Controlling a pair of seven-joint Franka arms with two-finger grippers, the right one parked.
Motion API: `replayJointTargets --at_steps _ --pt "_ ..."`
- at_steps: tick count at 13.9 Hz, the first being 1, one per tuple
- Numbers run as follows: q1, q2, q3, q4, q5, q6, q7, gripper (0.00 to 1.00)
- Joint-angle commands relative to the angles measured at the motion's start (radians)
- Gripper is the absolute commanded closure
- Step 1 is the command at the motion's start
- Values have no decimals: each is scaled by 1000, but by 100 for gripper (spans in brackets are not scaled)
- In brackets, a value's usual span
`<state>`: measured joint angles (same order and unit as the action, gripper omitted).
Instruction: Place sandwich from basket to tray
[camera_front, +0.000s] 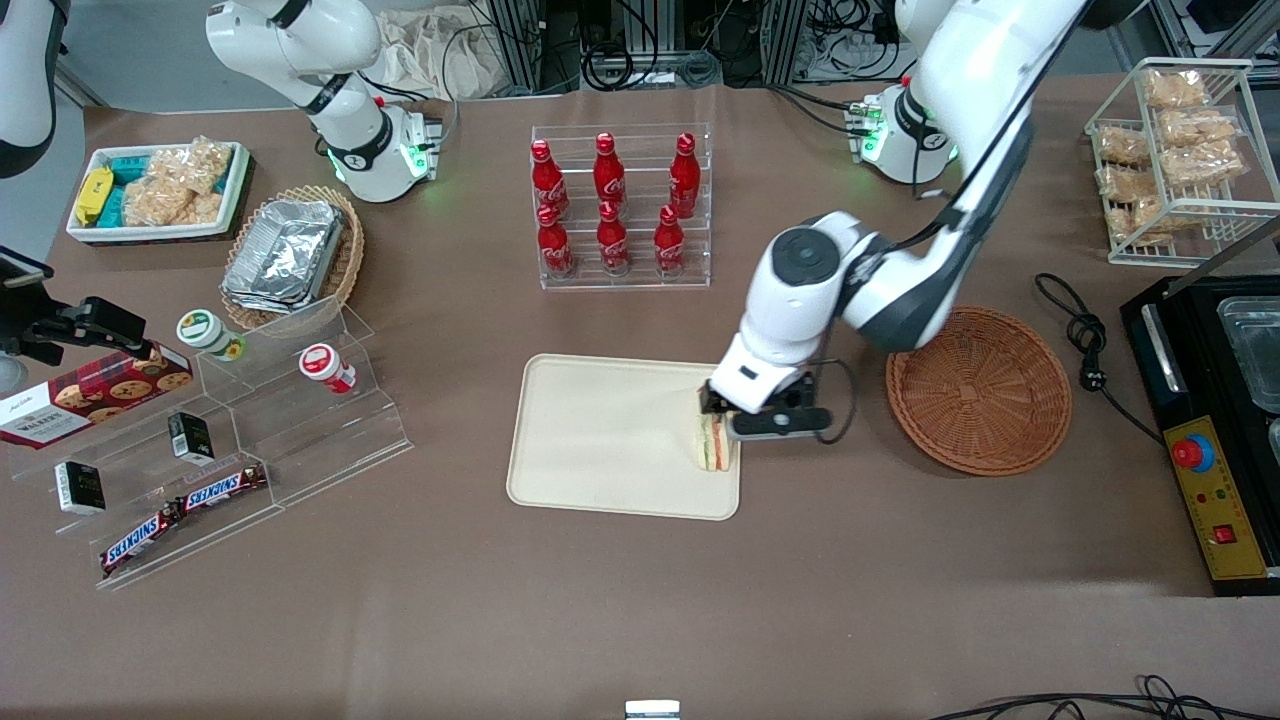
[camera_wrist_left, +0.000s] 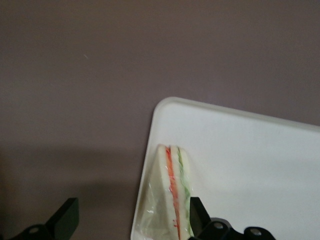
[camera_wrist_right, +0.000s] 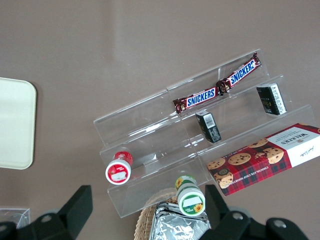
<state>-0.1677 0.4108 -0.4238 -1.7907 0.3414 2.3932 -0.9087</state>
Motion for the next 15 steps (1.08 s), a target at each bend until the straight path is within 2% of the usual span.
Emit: replayJointTargets --at_steps 1,4,8,11,12,14,15 --pt "60 -105 -4 -18 -62 -55 -1 0" --pt "114 -181 -4 46 -152 -254 31 0" --pt "172 -184 5 273 -274 -670 302 0" --pt "232 -282 31 269 -312 -791 396 0" --pt "231 -321 74 254 -323 -819 425 0" --pt "218 -386 173 211 -390 -847 534 0" --pt "208 -430 213 171 -395 -847 588 0"
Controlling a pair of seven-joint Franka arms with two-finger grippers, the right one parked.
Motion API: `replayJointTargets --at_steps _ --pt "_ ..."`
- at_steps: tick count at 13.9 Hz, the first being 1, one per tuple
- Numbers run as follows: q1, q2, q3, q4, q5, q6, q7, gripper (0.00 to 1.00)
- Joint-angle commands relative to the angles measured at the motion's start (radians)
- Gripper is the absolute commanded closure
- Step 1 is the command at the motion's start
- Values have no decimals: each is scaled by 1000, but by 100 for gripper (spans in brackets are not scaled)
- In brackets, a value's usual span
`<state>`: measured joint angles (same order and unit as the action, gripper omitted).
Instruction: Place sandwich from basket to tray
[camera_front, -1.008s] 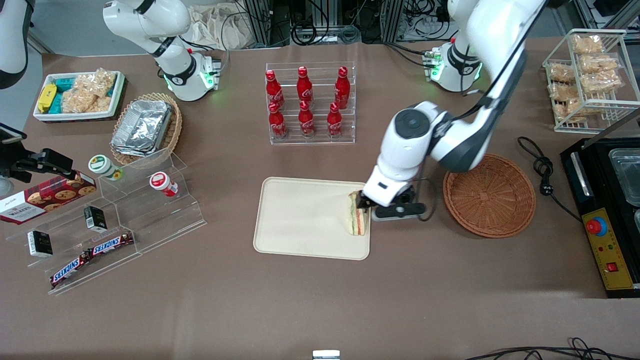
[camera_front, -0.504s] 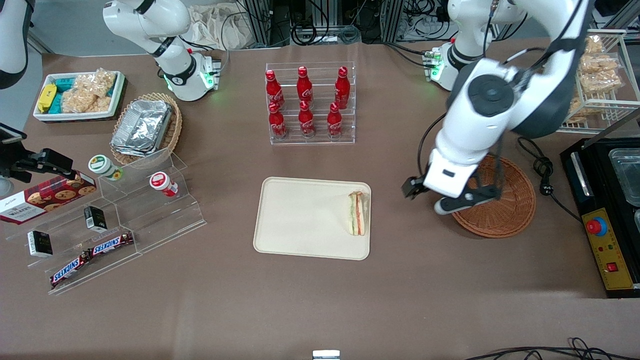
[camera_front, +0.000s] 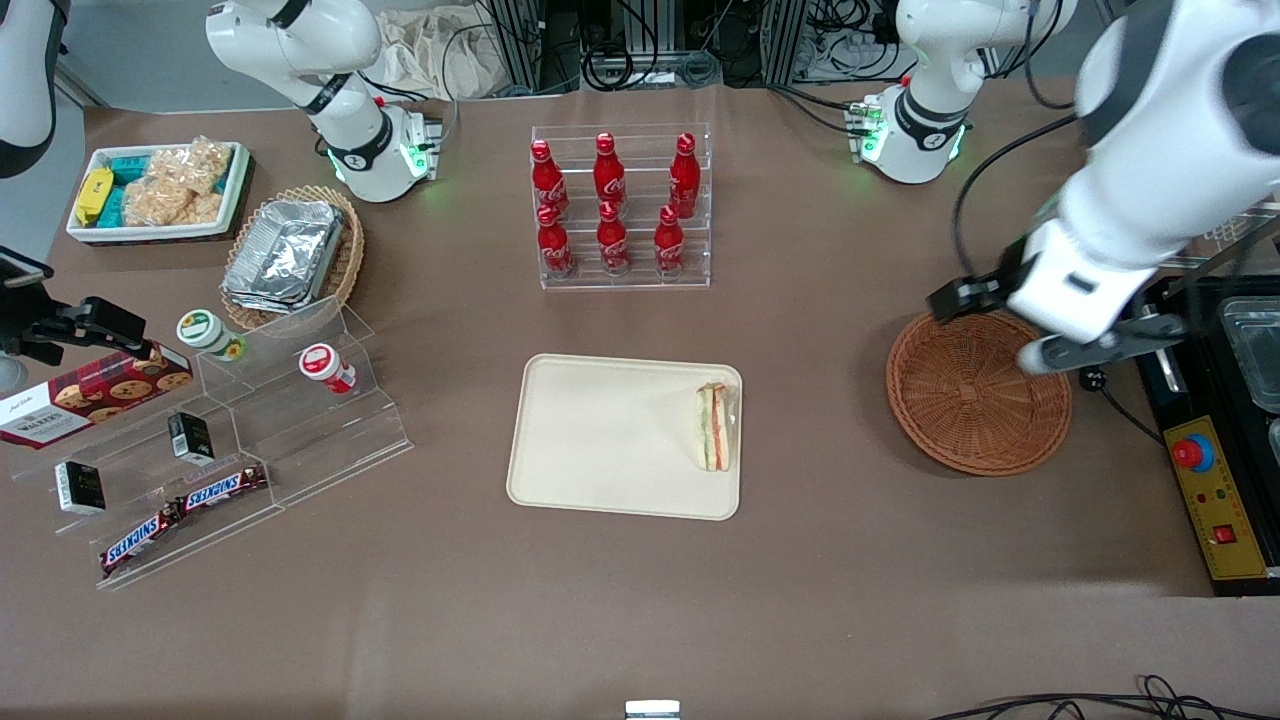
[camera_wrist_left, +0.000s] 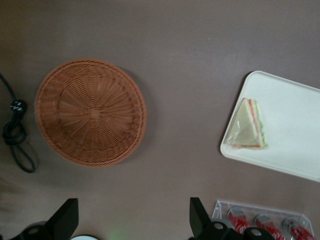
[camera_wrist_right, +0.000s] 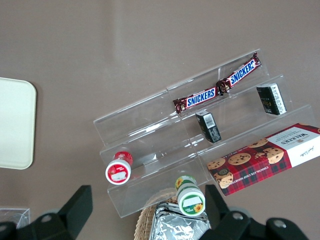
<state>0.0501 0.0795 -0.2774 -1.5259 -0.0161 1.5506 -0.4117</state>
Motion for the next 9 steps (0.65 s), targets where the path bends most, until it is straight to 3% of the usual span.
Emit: replayJointTargets --at_steps 1,4,9 --pt "-15 -142 101 -140 -39 -1 126 0" --pt "-21 -184 129 -197 -18 9 162 0" --pt "-21 -129 121 -112 2 -4 160 0"
